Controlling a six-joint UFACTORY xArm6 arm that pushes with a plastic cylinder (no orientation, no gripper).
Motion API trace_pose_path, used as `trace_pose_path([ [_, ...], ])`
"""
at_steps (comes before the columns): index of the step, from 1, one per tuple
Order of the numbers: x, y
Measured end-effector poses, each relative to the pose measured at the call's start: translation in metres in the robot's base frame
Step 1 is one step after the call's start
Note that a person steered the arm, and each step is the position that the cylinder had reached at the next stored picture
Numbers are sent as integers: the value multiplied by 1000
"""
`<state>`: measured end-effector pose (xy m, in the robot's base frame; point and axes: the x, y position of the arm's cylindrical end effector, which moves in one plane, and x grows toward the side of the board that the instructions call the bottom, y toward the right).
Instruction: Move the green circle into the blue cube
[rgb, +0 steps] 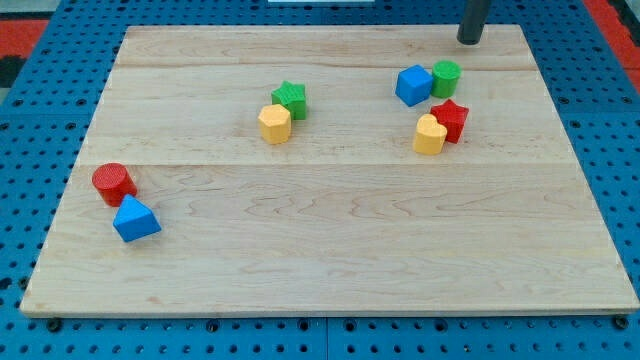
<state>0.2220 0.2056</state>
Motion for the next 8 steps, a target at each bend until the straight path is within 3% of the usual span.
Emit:
trace_pose_path([
  [5,-2,14],
  [7,82,2],
  [8,81,-55],
])
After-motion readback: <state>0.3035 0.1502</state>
